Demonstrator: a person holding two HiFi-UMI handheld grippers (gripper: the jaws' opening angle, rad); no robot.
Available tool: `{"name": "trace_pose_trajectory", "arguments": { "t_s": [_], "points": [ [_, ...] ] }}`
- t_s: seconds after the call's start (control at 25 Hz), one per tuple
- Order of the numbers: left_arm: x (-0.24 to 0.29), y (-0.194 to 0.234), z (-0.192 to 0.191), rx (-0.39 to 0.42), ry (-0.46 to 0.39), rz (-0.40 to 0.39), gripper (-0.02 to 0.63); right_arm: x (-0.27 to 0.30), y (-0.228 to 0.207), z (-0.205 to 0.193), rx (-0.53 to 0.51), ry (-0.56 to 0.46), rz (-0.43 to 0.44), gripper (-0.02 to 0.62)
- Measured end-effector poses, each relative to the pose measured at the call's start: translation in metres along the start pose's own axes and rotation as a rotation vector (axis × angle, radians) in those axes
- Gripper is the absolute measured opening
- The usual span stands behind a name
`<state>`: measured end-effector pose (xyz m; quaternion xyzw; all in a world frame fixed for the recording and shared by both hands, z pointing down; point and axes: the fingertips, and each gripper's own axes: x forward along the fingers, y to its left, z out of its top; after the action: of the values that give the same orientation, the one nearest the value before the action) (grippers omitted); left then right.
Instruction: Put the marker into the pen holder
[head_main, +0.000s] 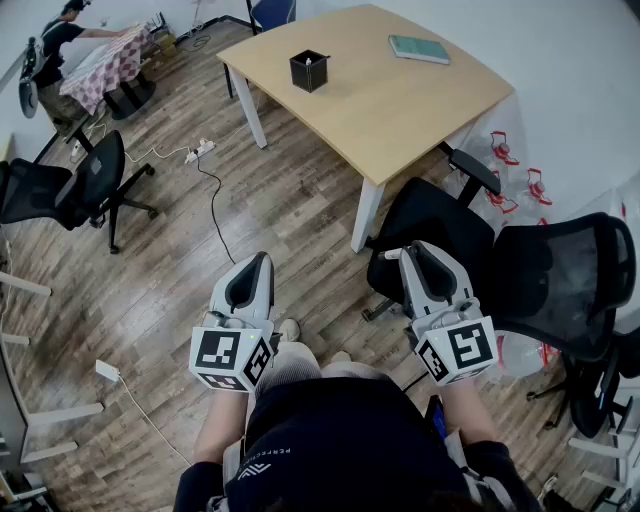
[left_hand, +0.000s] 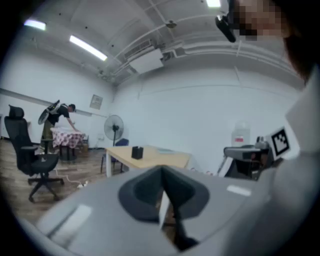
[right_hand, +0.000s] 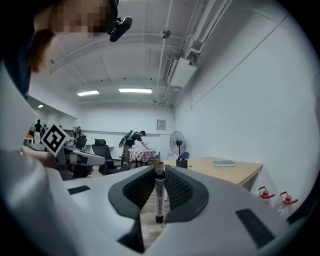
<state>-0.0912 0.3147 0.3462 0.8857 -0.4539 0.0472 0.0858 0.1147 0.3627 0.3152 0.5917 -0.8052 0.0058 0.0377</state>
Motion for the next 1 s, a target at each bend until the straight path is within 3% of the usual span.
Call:
{"name": "trace_pose_trajectory", "arguments": {
  "t_s": [0.64, 1.0],
  "points": [
    [-0.014, -0.005, -0.017, -0.017, 0.033, 0.042, 0.005, -0.003, 0.003, -0.012, 0.024, 0.043, 0.051, 0.057],
    [-0.002, 0.03, -0.014, -0.004, 0.038, 0.071, 0.005, 0.032, 0.007, -0.011, 0.041, 0.035, 0.053, 0.055]
  ]
}}
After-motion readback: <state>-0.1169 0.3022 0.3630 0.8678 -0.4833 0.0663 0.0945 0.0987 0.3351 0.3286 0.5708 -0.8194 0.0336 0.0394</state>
